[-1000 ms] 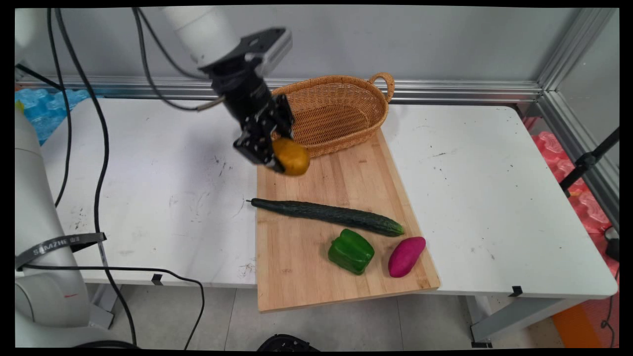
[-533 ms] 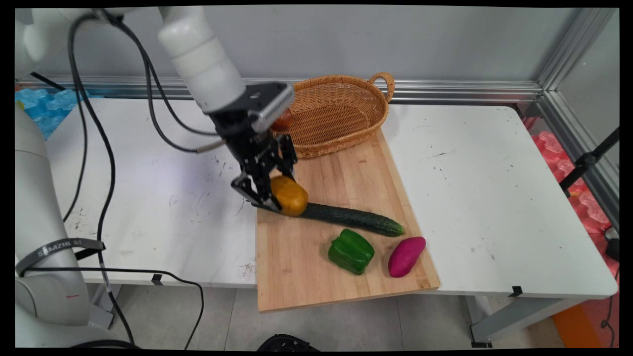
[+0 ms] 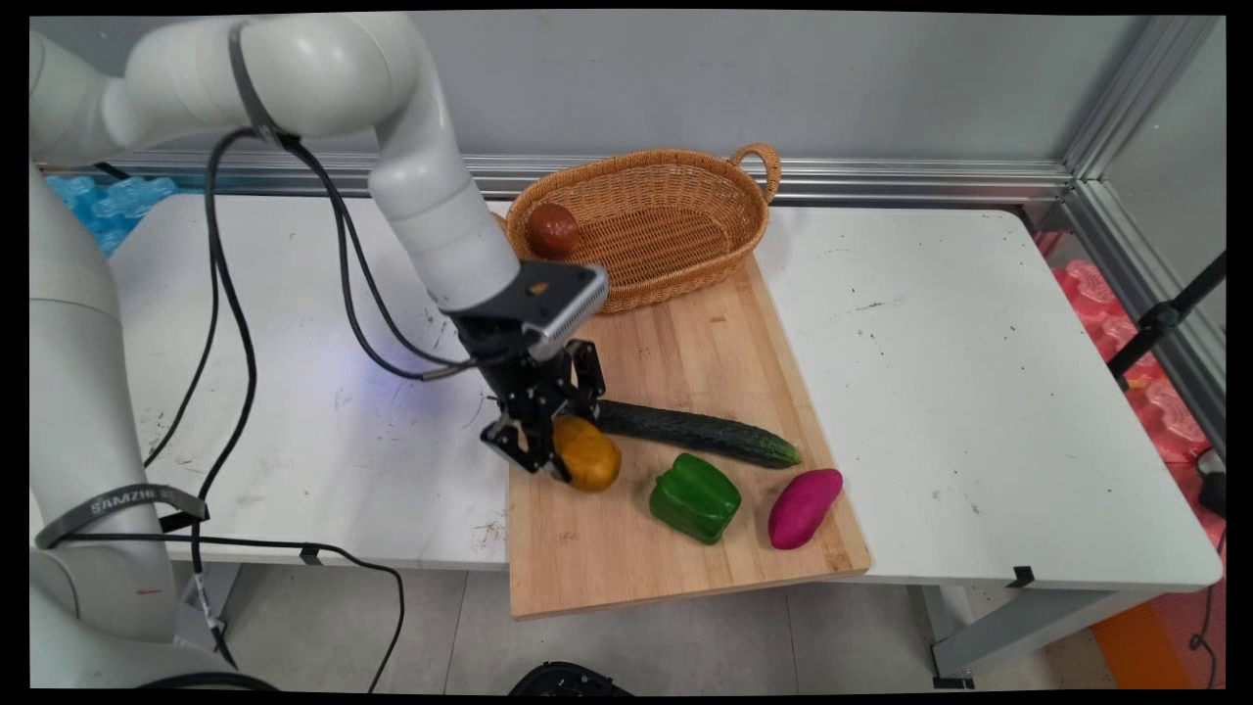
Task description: Place the picked object on the cutting board
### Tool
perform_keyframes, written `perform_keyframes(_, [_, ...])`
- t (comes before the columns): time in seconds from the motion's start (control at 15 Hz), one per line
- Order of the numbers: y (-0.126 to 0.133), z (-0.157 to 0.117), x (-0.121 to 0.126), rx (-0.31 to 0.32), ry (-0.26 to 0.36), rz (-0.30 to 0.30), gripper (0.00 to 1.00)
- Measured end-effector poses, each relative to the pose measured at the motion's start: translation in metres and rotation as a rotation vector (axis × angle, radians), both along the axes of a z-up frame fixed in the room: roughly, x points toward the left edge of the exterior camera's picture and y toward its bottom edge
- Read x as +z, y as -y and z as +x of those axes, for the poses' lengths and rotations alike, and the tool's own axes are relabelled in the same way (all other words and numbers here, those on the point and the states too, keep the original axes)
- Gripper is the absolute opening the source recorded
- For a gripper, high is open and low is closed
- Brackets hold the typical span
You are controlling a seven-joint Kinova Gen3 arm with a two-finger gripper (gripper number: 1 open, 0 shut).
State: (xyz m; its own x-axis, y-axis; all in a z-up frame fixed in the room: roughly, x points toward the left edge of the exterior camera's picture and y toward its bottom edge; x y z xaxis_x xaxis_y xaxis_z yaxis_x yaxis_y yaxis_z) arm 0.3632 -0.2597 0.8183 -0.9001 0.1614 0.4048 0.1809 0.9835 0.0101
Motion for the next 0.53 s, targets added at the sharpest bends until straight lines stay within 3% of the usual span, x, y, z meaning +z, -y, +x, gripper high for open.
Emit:
perform_keyframes(0.27, [-0.004,-0.005,-0.020,-0.006,0.006,0.008,0.00])
perform_keyframes(0.33, [-0.005,-0.006,-0.023,-0.006,0.005,0.010,1.00])
perform_keyframes(0.53, [-0.008,-0.009,-0.027,-0.003,-0.002,0.011,1.00])
